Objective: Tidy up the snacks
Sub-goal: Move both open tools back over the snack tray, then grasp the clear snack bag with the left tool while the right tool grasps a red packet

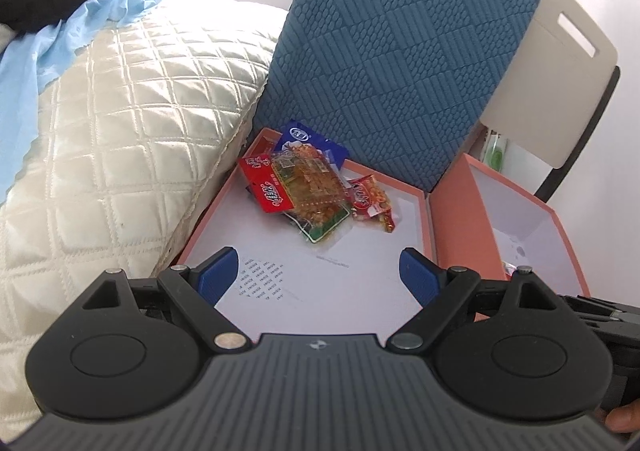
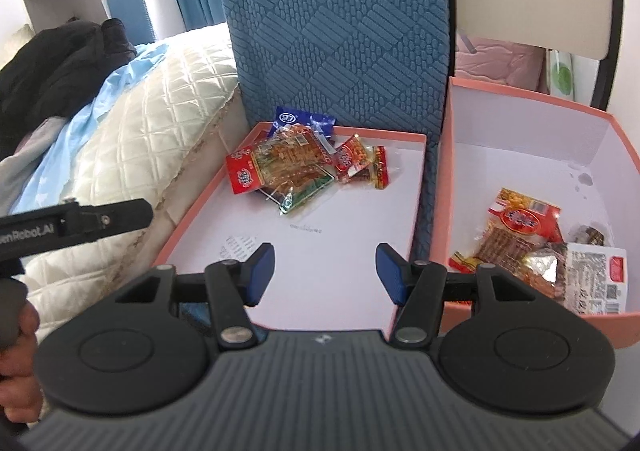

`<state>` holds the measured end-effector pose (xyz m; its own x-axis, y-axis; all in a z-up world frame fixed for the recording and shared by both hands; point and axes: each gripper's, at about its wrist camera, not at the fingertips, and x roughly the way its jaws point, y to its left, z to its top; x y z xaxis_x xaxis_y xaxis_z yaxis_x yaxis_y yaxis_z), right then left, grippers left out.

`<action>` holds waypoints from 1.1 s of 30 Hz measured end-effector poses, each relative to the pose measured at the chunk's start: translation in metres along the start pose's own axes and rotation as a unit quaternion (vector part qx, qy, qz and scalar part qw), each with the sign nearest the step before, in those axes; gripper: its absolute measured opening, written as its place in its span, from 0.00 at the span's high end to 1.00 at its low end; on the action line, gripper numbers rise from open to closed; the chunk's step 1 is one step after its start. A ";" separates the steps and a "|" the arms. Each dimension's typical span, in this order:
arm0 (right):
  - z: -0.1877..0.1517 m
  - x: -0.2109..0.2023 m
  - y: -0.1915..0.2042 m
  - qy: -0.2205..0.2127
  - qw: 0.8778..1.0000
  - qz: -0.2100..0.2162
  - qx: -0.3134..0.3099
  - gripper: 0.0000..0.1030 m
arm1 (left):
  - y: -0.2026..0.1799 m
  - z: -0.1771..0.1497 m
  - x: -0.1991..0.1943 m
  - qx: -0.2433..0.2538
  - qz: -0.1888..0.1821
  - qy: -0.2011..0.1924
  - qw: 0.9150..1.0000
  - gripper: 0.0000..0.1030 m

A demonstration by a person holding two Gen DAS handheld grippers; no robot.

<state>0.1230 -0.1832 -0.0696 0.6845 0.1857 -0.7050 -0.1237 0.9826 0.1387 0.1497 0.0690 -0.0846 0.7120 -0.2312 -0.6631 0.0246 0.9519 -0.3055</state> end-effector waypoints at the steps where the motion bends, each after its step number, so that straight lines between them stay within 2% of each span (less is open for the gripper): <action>1: 0.002 0.003 0.000 0.001 1.000 0.000 0.000 0.43 | 0.001 0.001 0.004 -0.001 0.000 0.002 1.000 0.12; 20: 0.037 0.079 -0.010 0.014 1.000 -0.012 0.017 0.43 | 0.019 0.013 0.099 -0.020 0.006 0.050 0.999 0.13; 33: 0.058 0.160 -0.026 0.038 0.999 -0.013 0.033 0.43 | 0.034 0.020 0.174 -0.054 -0.011 0.072 0.996 0.14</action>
<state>0.2775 -0.1794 -0.1459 0.6295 0.1634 -0.7597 -0.0572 0.9847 0.1644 0.2886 0.0654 -0.1970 0.6040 -0.2863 -0.7438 -0.0409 0.9209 -0.3877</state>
